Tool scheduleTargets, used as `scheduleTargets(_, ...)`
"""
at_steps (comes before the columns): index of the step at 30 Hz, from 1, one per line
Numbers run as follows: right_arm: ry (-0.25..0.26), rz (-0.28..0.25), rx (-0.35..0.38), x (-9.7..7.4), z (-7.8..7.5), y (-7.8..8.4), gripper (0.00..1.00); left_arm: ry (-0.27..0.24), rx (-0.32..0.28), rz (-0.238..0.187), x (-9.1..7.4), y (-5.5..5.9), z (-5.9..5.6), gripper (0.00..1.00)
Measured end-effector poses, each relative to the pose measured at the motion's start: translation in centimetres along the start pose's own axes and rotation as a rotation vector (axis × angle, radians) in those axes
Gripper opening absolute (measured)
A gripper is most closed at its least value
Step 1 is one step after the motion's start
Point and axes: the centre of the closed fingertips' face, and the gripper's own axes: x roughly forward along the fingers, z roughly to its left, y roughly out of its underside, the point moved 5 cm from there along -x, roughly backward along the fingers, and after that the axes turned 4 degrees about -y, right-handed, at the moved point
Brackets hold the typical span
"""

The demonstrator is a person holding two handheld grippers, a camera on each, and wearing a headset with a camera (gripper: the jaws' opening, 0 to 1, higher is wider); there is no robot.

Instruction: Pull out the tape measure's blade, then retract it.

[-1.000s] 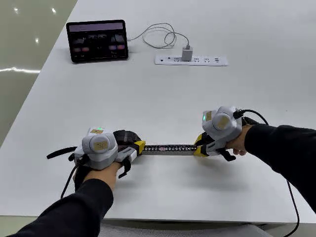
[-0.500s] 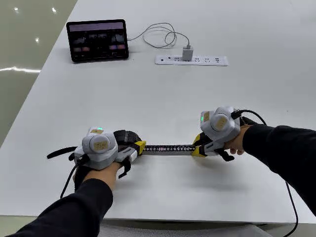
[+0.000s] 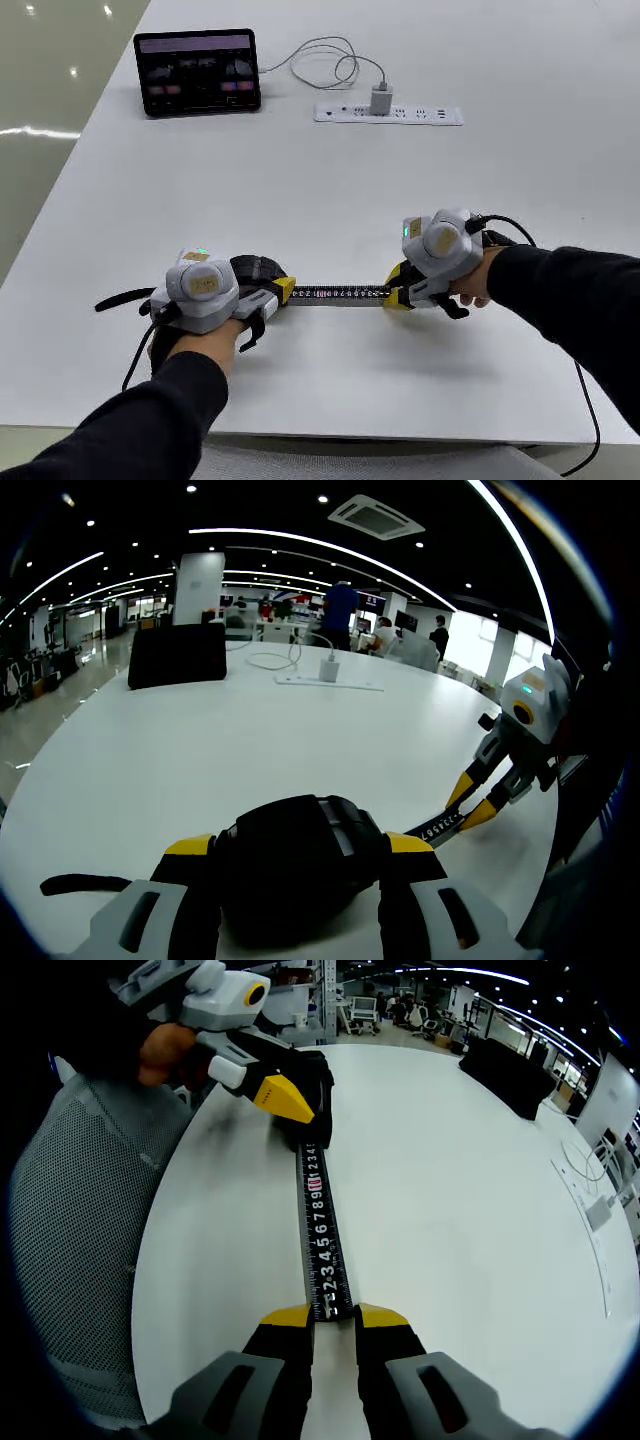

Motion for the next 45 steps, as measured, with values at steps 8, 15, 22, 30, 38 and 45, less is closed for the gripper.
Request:
scheduleTargets(8,-0.002,-0.015,-0.002,0.5,0.2,-0.8,0.11,0.002,-0.014,-0.002,0.0,0.0,0.1,0.60)
scheduleTargets(15,-0.006,-0.014,-0.007,0.6,0.2,-1.0,0.11,0.004,-0.015,-0.002,0.0,0.0,0.1,0.60)
scheduleTargets(22,0.000,-0.032,0.014,0.7,0.1,-1.1,0.11,0.006,-0.040,-0.006,0.0,-0.1,0.2,0.60)
scheduleTargets(30,0.001,-0.038,0.009,0.9,0.1,-1.1,0.11,0.009,-0.024,-0.001,-0.1,0.0,0.0,0.60)
scheduleTargets(38,0.007,-0.051,0.009,1.4,0.4,-1.9,0.11,0.007,-0.018,-0.008,-0.1,-0.1,0.0,0.60)
scheduleTargets(45,0.008,-0.055,0.016,1.6,0.3,-2.1,0.11,0.008,-0.020,-0.009,0.0,-0.1,0.0,0.60)
